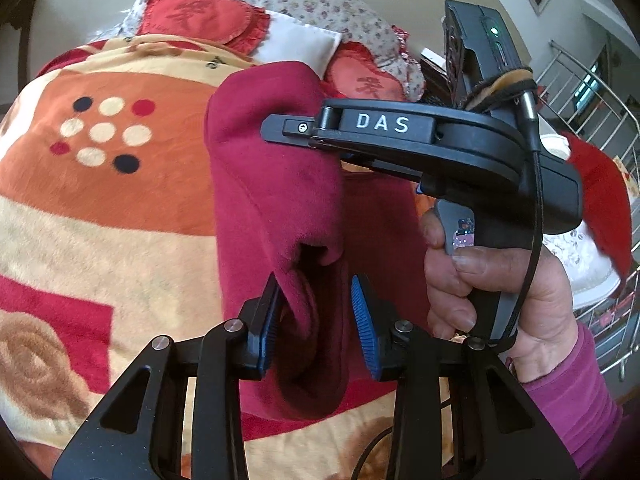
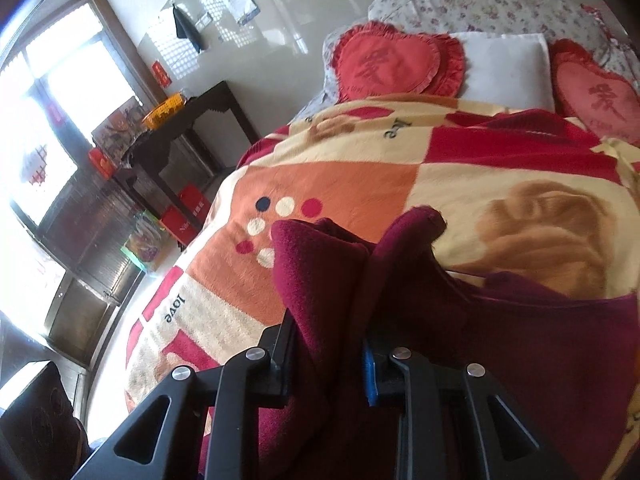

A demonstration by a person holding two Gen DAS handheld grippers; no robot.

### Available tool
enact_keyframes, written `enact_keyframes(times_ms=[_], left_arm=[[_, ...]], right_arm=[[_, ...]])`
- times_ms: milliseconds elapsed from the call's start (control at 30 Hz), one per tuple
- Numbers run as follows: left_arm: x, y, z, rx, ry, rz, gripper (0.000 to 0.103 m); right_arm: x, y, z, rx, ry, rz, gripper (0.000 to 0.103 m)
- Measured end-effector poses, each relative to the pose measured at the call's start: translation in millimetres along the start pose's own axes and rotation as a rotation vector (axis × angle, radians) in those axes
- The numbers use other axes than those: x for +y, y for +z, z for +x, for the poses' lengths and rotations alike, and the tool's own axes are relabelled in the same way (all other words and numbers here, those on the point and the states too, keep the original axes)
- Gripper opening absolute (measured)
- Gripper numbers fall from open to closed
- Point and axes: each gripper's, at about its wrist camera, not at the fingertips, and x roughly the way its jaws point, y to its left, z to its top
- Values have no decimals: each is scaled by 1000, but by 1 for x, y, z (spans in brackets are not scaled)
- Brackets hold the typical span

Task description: Fold small clothes

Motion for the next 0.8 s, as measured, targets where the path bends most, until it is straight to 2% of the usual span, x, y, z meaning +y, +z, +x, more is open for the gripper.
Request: enact_keyframes(times_ms=[300,533,667,800], left_arm=[[-43,13,19,26,-51,65,34],[-90,18,44,67,-100,136,34],[-111,13,67,110,-123,163,34],[-122,1,100,199,-146,164,34]], right_arm=[[-35,-11,-51,-54,-35,41,21],[-82,-21,-93,-95,-69,99,20],[-112,-34,-113,-107,-82,133,20],[-144,-53,-115,-82,-98,198,20]])
